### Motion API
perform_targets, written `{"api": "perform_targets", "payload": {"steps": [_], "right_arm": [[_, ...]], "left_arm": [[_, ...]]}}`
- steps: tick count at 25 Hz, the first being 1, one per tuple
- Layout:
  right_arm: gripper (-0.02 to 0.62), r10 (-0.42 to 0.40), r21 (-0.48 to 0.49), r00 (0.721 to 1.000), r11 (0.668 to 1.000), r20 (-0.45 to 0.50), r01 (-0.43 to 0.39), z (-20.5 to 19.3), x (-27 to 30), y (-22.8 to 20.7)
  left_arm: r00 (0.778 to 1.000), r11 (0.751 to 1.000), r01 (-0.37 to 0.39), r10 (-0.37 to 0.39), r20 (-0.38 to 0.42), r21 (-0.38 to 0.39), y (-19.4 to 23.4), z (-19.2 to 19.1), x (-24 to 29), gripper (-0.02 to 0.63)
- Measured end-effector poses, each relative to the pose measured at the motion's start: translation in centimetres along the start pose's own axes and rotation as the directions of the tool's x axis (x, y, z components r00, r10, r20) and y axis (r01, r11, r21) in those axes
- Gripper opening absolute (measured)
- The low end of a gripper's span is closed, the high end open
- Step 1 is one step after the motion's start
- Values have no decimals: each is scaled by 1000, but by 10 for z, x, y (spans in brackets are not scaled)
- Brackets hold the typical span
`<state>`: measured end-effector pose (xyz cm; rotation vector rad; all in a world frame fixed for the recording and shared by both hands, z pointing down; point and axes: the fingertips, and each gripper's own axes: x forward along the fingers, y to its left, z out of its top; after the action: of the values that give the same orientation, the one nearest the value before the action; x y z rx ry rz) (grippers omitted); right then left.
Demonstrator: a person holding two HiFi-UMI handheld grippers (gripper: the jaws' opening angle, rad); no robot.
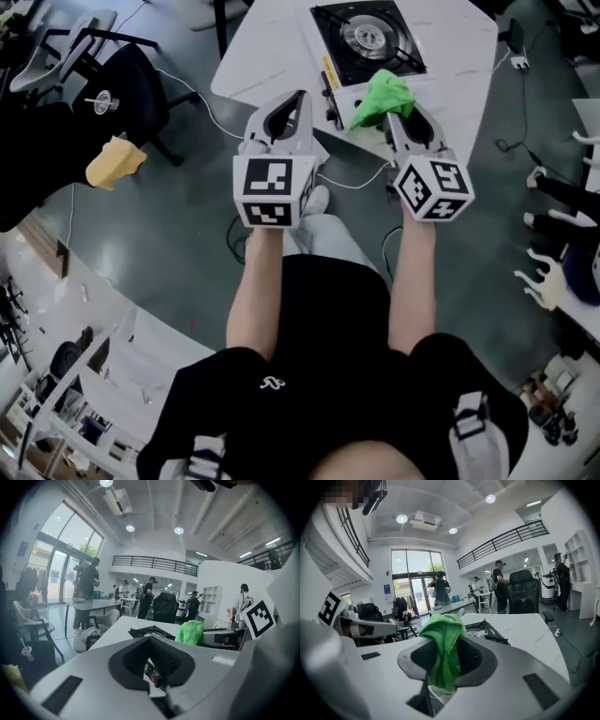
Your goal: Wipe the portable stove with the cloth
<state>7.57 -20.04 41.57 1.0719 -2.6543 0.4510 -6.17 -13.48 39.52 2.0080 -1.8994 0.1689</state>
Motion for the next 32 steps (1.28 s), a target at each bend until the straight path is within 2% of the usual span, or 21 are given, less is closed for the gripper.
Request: {"api": "perform_targets", "payload": {"steps": [7, 14, 17, 22, 25, 27, 32], "right_arm": [[94, -10, -148, 996, 989, -85, -2, -10, 6, 6], [94, 11, -119, 986, 992, -166, -32, -43, 21, 10], [94, 12, -106, 982, 994, -190, -33, -59, 28, 14], [94, 28, -79, 976, 996, -216, -46, -78, 43, 22], [94, 21, -99, 970, 994, -242, -47, -86, 51, 27], [94, 13, -117, 970, 992, -245, -43, -90, 58, 30], [94, 12, -73, 971, 997, -237, -31, -91, 68, 27]], "left_arm": [[1000, 998, 4, -5, -9, -68, 11, -13, 26, 0], [998, 995, 4, -9, -58, -102, 11, -37, 35, 0], [996, 997, -7, 0, -92, -72, 14, -49, 35, 0], [993, 996, 10, -20, -116, -86, 11, -60, 41, 0], [992, 996, 18, -28, -125, -83, 14, -61, 45, 0], [990, 997, 16, -27, -137, -80, 19, -63, 47, -1], [985, 996, 22, -35, -169, -81, 27, -70, 58, 0]]}}
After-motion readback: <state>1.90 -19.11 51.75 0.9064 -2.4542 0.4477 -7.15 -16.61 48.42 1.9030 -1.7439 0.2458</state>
